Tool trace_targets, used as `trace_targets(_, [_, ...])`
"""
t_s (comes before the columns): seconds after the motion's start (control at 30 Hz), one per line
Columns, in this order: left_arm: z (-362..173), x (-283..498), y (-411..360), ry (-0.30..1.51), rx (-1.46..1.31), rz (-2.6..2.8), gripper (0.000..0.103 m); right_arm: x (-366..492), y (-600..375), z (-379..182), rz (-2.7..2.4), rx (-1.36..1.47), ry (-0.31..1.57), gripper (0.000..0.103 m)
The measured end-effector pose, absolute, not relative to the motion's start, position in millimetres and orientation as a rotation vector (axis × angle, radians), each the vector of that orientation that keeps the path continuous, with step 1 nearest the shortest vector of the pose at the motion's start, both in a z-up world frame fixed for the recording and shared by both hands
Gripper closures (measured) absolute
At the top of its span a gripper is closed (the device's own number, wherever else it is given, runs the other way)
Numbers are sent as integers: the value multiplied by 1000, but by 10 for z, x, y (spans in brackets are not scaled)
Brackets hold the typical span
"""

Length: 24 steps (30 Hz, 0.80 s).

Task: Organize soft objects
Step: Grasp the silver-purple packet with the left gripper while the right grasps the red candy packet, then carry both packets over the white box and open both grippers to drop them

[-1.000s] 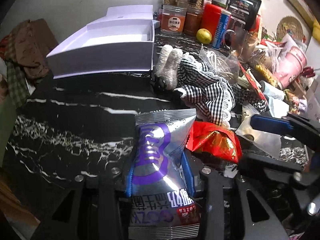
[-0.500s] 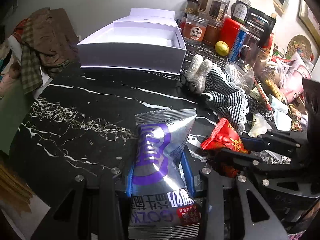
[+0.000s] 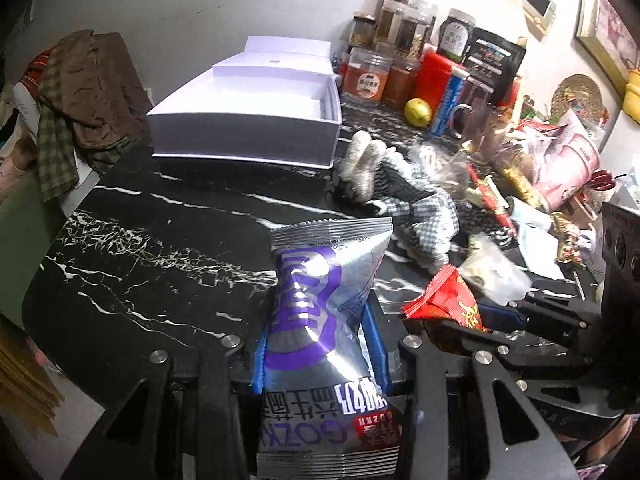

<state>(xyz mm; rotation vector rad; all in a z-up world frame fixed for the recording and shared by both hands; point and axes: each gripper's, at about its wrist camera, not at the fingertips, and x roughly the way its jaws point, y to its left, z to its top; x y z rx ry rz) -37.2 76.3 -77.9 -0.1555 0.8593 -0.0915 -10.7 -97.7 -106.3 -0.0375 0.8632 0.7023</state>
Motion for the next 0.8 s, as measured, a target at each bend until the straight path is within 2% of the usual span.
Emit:
trace_targets(0.4, [-468, -535, 580, 765, -138, -143, 64, -351, -1108, -701, 698, 6, 756, 74])
trace_targets(0.8, [114, -368, 498, 627, -67, -160, 64, -182, -1125, -189, 716, -9, 635, 74])
